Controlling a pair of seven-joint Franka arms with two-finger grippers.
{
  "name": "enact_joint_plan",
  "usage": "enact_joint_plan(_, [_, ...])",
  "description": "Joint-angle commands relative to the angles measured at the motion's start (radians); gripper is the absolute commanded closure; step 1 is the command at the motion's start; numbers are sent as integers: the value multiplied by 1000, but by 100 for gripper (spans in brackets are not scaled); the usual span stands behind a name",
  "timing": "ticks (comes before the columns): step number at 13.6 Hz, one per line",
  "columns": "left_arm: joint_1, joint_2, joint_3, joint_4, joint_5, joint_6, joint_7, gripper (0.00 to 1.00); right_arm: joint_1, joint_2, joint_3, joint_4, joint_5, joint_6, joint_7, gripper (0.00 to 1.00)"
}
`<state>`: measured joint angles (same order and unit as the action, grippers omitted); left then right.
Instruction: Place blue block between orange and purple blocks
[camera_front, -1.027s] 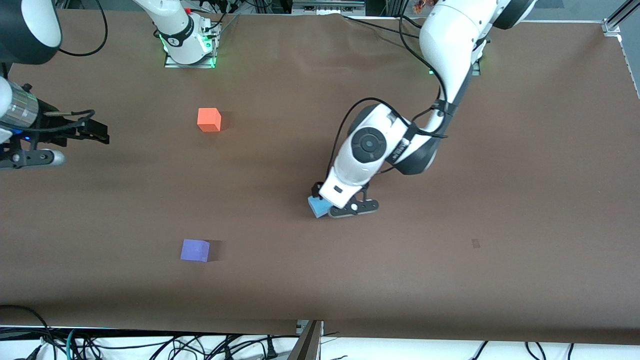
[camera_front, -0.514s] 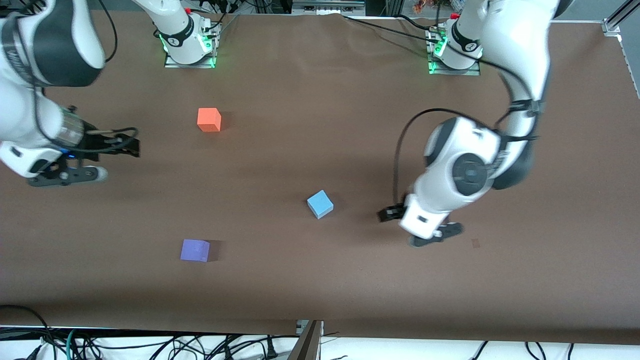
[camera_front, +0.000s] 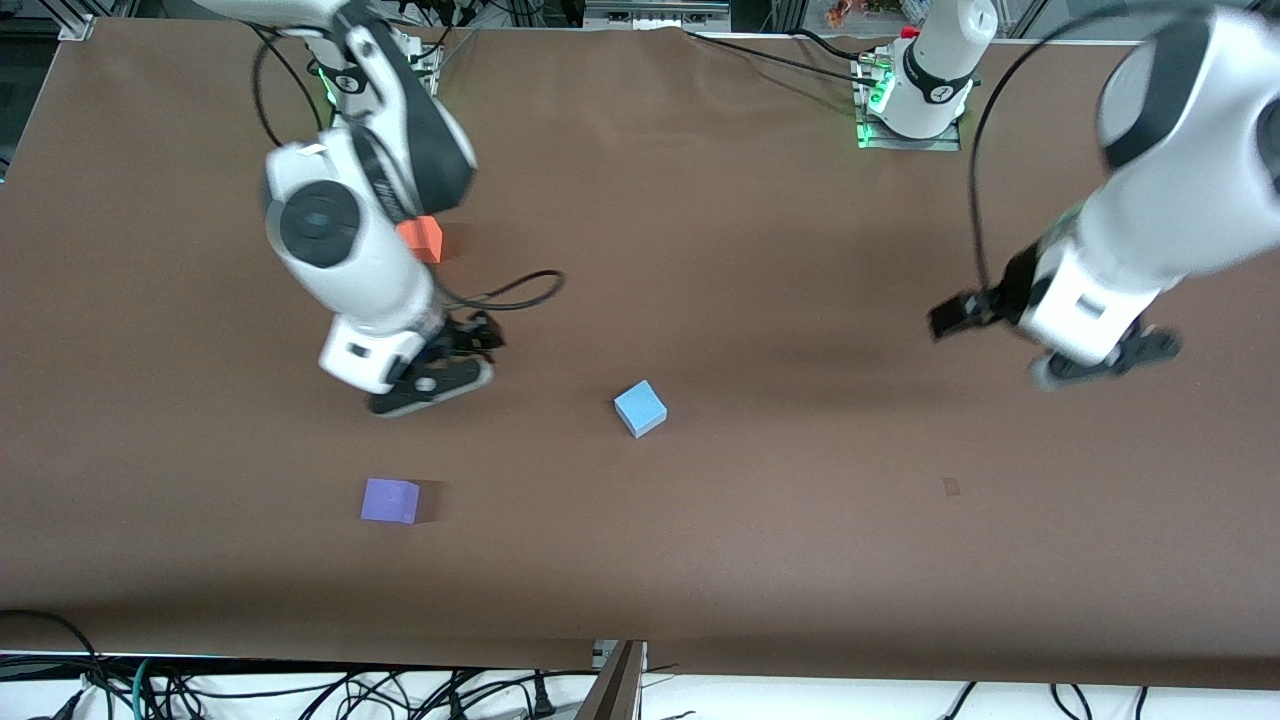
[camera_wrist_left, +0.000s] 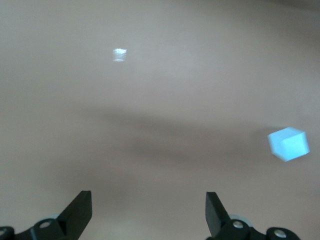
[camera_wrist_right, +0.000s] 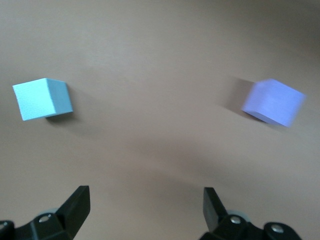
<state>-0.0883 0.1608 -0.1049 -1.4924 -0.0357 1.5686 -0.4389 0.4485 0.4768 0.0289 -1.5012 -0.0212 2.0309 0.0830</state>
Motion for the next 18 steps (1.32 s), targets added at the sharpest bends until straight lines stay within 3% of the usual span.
enact_joint_plan(1, [100, -150, -13, -241, 43, 57, 159, 0, 48, 95, 32, 74, 7, 17, 0, 0])
enact_joint_plan(3, [185, -152, -15, -297, 45, 123, 254, 0, 107, 163, 36, 119, 6, 87, -8, 0])
enact_joint_plan(5, [190, -141, -18, -365, 46, 227, 261, 0, 119, 219, 39, 133, 7, 176, -6, 0])
enact_joint_plan(9, [191, -98, -16, -312, 48, 255, 267, 0, 173, 302, 39, 134, 7, 342, -8, 0])
enact_joint_plan(18, [182, -98, -18, -304, 54, 287, 273, 0, 225, 433, 28, 203, -6, 459, -23, 0])
